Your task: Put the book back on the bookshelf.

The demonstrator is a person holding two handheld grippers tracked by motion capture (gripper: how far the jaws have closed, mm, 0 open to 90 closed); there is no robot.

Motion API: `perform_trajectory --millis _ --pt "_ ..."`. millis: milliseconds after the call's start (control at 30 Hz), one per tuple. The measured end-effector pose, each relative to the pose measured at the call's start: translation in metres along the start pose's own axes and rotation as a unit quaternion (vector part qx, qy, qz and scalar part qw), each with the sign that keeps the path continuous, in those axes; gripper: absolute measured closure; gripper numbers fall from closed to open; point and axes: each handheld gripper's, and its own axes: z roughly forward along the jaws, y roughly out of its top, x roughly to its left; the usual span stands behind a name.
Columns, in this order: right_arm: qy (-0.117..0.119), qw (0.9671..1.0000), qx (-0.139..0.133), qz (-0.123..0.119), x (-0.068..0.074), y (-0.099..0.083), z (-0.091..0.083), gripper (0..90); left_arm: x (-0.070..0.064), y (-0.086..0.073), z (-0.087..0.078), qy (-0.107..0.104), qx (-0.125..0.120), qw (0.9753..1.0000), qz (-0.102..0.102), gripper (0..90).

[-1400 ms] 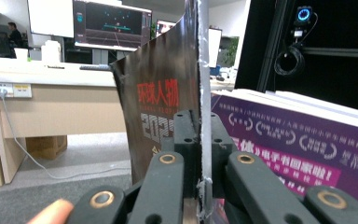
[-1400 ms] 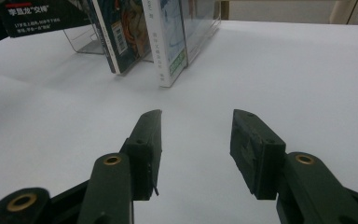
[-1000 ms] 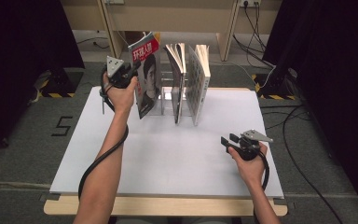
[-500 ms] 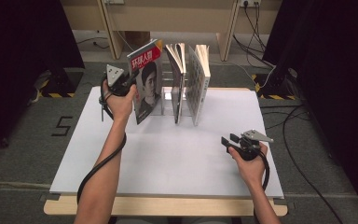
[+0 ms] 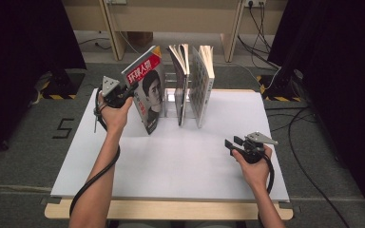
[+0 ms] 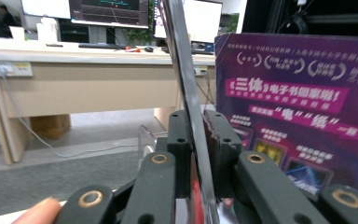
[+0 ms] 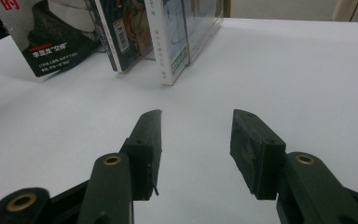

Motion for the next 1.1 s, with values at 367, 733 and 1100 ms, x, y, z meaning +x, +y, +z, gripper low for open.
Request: perform_trajectory --millis 367,733,1100 --pt "0.000 1.0000 0.001 0.000 -0.002 0.000 -0.001 53.8 0.002 0.005 0.000 -0.014 -0.014 0.9957 -0.090 70.2" --pt "0.001 1.0000 0.007 0.005 -0.003 0.000 0.000 53.6 0.008 0.009 0.018 -0.023 0.024 0.9893 -0.142 72.4" --pt "0.000 0.9999 0.010 0.004 -0.003 0.000 0.000 53.7 0.002 0.017 0.024 -0.020 0.076 0.9889 -0.126 86.4"
